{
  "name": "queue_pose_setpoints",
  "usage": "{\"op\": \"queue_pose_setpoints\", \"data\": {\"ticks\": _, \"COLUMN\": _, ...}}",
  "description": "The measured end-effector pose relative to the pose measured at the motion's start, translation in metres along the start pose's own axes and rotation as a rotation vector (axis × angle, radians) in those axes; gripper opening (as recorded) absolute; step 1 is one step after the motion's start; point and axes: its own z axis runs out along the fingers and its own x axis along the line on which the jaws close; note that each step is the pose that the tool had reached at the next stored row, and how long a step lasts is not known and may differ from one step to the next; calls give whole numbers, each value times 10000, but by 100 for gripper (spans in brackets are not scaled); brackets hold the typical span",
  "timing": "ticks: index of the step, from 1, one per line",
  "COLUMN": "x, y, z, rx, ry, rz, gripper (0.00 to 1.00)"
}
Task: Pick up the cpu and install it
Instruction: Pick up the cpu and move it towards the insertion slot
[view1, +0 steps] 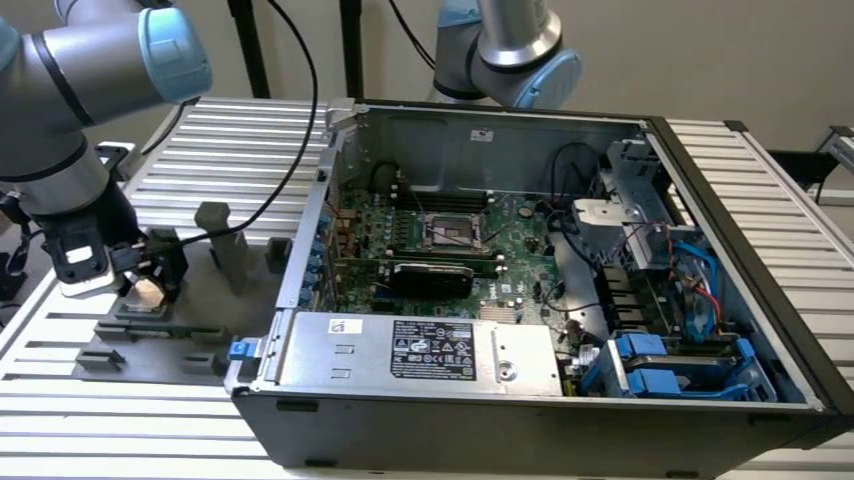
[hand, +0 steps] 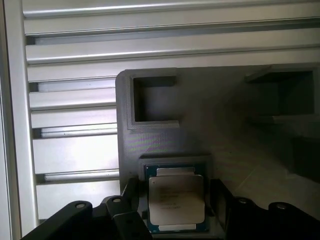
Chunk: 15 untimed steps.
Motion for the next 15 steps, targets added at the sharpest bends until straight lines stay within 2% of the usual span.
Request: {"op": "queue_pose_setpoints", "data": {"ticks": 15, "x": 13, "y": -16, "z": -1, "rx": 7, "ry": -2, "rz": -1, "gripper": 68}}
